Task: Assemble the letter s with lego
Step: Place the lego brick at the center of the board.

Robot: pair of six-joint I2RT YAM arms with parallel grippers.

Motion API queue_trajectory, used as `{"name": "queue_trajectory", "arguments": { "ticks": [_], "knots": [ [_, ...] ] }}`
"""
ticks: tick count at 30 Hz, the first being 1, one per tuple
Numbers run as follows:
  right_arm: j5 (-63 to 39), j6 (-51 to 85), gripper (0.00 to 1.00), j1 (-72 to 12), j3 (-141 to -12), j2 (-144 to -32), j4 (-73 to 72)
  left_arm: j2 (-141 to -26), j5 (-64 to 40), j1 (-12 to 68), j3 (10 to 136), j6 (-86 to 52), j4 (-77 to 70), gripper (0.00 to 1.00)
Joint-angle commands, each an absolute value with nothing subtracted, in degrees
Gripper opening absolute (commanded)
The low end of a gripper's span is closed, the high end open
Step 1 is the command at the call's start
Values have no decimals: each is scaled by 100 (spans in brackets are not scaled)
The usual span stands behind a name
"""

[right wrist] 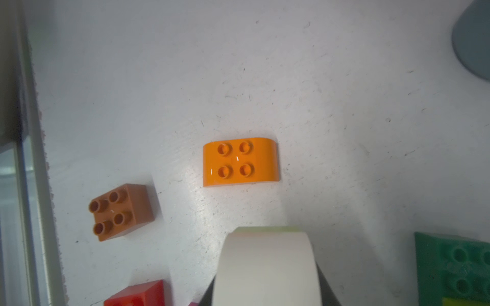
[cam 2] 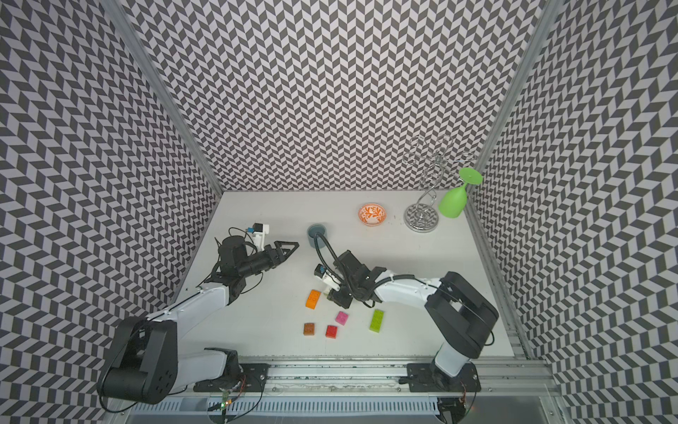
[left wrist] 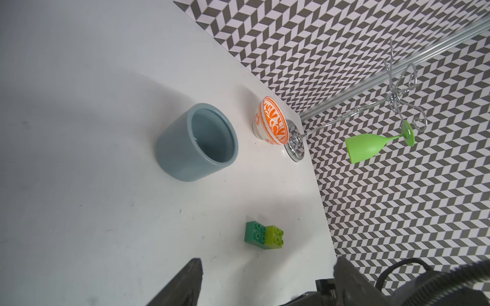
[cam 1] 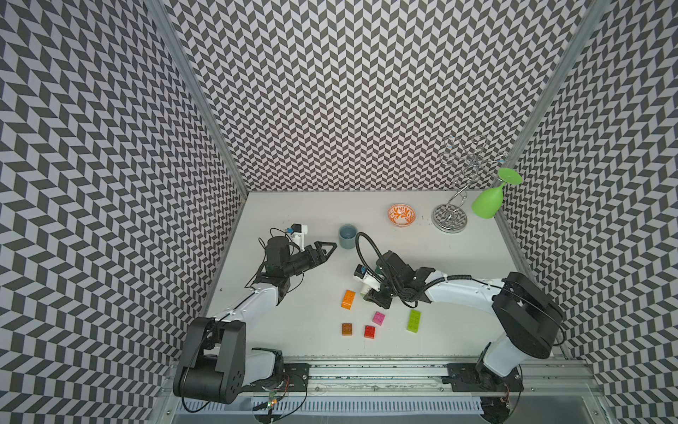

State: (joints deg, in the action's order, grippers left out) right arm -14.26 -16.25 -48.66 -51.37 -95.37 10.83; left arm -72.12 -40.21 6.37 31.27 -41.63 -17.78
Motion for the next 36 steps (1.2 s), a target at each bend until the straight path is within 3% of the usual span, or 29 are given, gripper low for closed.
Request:
{"name": "queue_trajectory", "arguments": {
  "ticks": [1, 12, 23, 36],
  "knots": [
    [-1216, -1543, 23, -4913, -5057, -9642, 514, -6952, -4032, 452, 3045, -3818, -1235, 80],
    [-842, -1572, 36, -4975, -4824, -9755, 451, -6782, -4076, 295, 3017, -3700, -1042, 80],
    [-748, -1535, 59, -4980, -4982, -9625, 920, -6597, -4074, 163, 3004, -3636, -890, 82],
    [-656, -1982, 79, -4966, -6179, -9460, 2751, -6335, -4216, -82, 3057, -3545, -626, 85]
  ]
}}
